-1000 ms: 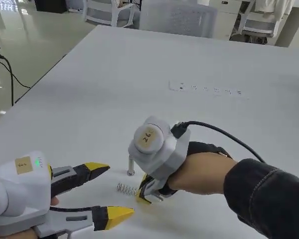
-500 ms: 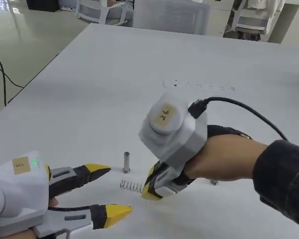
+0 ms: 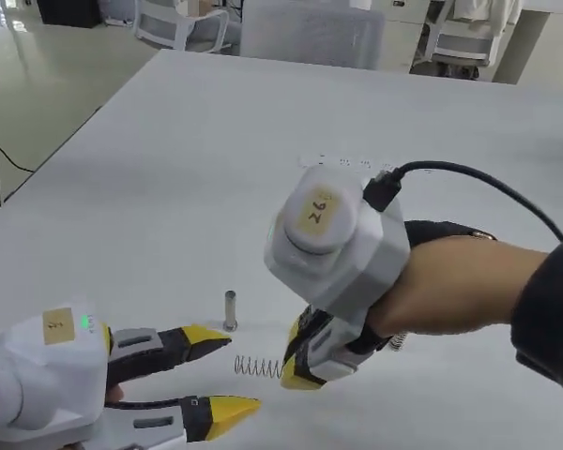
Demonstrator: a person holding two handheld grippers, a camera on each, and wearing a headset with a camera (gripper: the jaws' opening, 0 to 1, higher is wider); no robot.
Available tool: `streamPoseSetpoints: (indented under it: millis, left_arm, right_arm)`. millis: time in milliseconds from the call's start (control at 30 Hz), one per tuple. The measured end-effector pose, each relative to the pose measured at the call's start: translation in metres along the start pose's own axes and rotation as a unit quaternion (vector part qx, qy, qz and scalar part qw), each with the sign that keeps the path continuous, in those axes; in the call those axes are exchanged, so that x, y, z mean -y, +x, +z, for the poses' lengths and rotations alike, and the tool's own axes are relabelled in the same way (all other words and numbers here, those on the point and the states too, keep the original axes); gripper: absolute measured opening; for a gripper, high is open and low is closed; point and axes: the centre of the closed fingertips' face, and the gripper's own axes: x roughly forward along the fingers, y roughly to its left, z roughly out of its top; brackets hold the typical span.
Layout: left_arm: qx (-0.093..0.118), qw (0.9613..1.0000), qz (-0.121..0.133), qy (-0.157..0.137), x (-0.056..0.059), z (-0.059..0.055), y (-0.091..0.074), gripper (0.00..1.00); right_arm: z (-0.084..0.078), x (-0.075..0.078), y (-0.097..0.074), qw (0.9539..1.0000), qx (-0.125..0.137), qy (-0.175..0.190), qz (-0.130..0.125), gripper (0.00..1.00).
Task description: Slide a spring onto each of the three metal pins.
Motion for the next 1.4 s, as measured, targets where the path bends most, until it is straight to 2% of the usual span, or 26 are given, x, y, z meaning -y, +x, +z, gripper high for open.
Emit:
streamPoseSetpoints:
  millis: [200,567,633,833,1033,1400]
  left_arm:
    - [-0.006,0.9997,-0.019,0.013,0.010,-0.002,0.006,0.30]
    - [-0.012,0.9979,-0.049,0.041,0.023,-0.004,0.009,0.16]
    - [-0.016,0.9970,-0.055,0.051,0.025,-0.006,0.009,0.11]
    - [-0.024,0.9957,-0.060,0.066,0.028,-0.010,0.009,0.05]
    - [-0.022,0.9965,-0.058,0.057,0.026,-0.011,0.007,0.03]
    - [-0.015,0.9980,-0.050,0.036,0.023,-0.009,0.008,0.02]
  right_arm:
    - [-0.006,-0.005,-0.001,0.9998,-0.014,-0.009,0.008,0.08]
    - [-0.010,-0.015,0.001,0.9989,-0.031,-0.014,0.031,0.08]
    - [-0.011,-0.016,0.001,0.9987,-0.034,-0.016,0.034,0.08]
    - [-0.012,-0.020,0.001,0.9982,-0.040,-0.016,0.041,0.08]
    - [-0.005,-0.020,-0.006,0.9988,-0.030,-0.016,0.035,0.08]
    - [0.019,-0.014,-0.018,0.9996,0.010,-0.020,0.016,0.08]
